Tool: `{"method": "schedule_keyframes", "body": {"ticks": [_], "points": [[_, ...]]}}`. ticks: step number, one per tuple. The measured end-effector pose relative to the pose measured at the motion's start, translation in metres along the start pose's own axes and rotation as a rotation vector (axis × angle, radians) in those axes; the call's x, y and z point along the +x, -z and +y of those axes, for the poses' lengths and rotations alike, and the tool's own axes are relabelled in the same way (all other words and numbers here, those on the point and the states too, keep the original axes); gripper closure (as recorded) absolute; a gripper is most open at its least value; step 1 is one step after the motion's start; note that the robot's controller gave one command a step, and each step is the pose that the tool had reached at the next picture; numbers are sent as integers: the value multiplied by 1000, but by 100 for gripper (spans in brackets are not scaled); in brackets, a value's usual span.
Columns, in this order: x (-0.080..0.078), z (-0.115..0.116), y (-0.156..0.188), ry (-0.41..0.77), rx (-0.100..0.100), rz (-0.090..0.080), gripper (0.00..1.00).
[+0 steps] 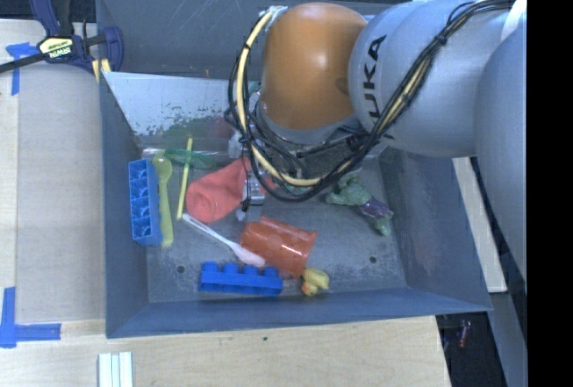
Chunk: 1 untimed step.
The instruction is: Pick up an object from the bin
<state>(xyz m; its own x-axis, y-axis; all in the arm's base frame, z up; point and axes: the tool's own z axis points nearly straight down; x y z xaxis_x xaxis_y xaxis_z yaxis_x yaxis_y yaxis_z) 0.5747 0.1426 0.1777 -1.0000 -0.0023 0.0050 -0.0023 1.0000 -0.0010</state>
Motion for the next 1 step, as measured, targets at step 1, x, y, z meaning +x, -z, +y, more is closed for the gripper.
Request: {"method": "schedule_keyframes", "body": {"ticks": [1], "points": [[-2, 0, 5, -2, -2, -8, 0]]}}
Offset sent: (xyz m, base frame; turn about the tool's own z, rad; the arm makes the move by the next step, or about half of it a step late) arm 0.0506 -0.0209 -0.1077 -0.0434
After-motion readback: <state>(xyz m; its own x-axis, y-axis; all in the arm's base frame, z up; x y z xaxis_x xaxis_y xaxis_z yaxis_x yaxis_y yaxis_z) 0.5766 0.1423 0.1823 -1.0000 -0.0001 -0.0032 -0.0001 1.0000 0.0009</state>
